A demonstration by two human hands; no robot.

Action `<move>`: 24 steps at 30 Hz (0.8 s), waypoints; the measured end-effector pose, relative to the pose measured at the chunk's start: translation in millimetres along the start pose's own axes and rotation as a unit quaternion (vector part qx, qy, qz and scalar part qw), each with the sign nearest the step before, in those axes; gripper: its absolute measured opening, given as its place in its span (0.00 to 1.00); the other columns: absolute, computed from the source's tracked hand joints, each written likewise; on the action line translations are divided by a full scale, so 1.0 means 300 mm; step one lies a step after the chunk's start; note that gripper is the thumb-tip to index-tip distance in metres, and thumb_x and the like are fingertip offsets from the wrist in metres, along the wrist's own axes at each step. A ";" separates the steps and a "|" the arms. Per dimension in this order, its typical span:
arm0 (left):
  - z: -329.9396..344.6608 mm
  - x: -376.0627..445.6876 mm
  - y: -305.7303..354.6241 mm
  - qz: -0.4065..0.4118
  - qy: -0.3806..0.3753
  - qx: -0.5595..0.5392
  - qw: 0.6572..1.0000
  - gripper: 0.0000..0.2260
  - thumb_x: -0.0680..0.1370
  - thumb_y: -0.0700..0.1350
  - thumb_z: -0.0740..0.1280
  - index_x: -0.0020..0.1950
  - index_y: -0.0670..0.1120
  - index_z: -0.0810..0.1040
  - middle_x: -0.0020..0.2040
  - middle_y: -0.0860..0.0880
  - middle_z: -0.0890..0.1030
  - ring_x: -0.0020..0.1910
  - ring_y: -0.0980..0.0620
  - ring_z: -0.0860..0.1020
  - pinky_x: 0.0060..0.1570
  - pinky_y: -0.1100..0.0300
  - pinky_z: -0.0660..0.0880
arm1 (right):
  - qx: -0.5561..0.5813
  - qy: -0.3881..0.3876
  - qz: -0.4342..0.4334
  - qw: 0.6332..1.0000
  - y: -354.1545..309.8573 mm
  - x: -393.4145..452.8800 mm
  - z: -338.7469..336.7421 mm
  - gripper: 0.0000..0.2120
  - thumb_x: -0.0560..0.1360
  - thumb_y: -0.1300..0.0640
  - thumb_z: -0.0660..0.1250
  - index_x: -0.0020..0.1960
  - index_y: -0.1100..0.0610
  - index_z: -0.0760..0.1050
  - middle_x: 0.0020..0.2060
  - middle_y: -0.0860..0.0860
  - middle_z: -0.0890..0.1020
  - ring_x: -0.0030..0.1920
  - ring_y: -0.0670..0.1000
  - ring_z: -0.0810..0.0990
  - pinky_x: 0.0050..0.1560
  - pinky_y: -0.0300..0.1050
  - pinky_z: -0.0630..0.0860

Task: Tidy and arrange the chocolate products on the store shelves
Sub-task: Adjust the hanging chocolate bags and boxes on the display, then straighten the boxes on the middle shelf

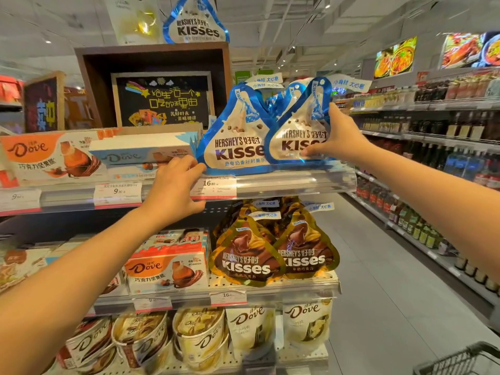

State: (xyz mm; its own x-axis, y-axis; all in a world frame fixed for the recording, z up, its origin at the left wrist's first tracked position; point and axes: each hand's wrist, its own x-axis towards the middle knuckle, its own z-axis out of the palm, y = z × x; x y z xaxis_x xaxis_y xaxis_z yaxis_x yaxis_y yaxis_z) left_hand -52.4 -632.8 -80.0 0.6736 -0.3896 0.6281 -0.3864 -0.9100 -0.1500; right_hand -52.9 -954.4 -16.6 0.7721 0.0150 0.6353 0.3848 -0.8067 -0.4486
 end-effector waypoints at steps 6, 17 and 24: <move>-0.004 -0.005 0.002 -0.002 -0.001 -0.003 1.000 0.31 0.67 0.51 0.74 0.67 0.46 0.69 0.62 0.46 0.71 0.61 0.47 0.67 0.61 0.49 0.66 | 0.015 -0.007 -0.008 1.000 0.012 -0.028 0.010 0.37 0.64 0.54 0.77 0.66 0.58 0.61 0.62 0.52 0.74 0.58 0.52 0.75 0.56 0.51 0.76; 0.013 -0.037 -0.028 0.015 0.020 -0.012 1.000 0.32 0.68 0.51 0.74 0.69 0.46 0.68 0.64 0.46 0.70 0.63 0.47 0.66 0.61 0.52 0.66 | 0.021 0.274 -0.084 0.958 -0.039 -0.078 0.068 0.29 0.71 0.52 0.68 0.67 0.62 0.62 0.62 0.57 0.69 0.63 0.52 0.68 0.65 0.46 0.67; -0.011 -0.111 -0.144 0.095 0.041 -0.045 0.994 0.29 0.70 0.52 0.73 0.68 0.48 0.69 0.66 0.46 0.70 0.65 0.48 0.66 0.64 0.52 0.64 | 0.043 0.220 -0.249 0.942 -0.235 -0.148 0.210 0.14 0.73 0.60 0.64 0.55 0.66 0.70 0.47 0.56 0.72 0.44 0.48 0.72 0.48 0.36 0.67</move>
State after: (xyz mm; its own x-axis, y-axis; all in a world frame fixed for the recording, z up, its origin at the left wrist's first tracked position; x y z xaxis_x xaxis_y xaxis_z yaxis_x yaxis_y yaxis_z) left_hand -60.1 -580.1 -91.9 0.5303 -0.5372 0.6559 -0.5591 -0.8032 -0.2057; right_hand -82.5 -861.1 -52.8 0.2081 0.1177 0.9710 0.6976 -0.7137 -0.0629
